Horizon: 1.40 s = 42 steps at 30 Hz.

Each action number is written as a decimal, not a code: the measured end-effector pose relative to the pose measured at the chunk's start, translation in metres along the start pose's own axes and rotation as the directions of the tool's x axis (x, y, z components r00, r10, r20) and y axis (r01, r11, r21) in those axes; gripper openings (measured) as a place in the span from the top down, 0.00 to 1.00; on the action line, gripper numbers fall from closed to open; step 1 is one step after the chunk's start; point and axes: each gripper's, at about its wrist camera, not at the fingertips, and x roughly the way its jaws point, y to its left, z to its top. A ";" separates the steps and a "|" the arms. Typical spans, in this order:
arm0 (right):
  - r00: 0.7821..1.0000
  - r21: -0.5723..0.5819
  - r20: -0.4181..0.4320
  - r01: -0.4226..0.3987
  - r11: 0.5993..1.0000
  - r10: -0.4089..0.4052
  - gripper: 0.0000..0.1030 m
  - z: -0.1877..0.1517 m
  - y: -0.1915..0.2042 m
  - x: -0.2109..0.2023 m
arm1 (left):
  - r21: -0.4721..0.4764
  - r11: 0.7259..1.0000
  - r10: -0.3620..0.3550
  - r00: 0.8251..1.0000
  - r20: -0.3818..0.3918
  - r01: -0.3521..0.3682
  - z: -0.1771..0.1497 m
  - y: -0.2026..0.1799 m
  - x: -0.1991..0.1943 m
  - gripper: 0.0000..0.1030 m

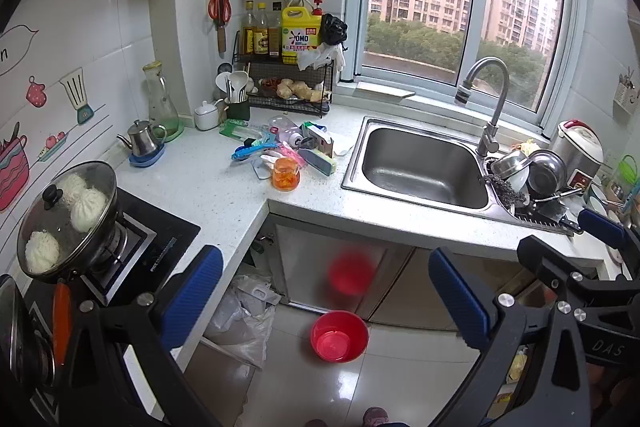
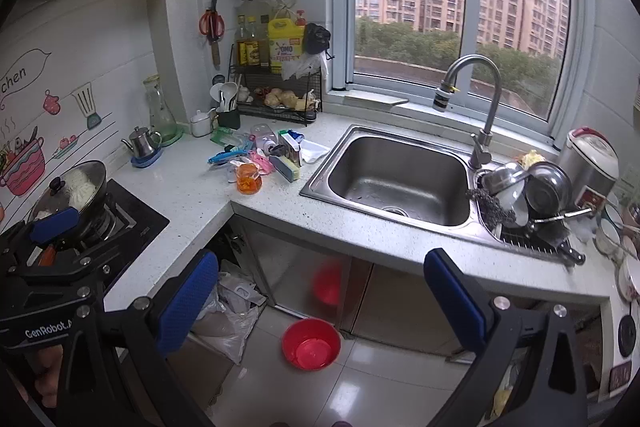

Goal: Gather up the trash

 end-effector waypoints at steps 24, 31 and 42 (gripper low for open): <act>0.976 -0.120 -0.041 -0.219 0.968 0.215 0.00 0.095 -0.036 0.131 | -0.071 0.992 0.093 0.990 -0.107 -0.101 0.088 0.017 0.116 0.01; 0.956 -0.103 -0.140 -0.272 0.957 0.257 0.00 0.129 0.001 0.237 | -0.022 0.998 0.046 0.977 -0.208 -0.052 0.122 0.062 0.223 0.01; 0.886 -0.066 -0.409 -0.267 0.961 0.219 0.03 0.136 0.044 0.380 | -0.070 0.998 -0.040 0.898 -0.439 0.010 0.139 0.127 0.385 0.01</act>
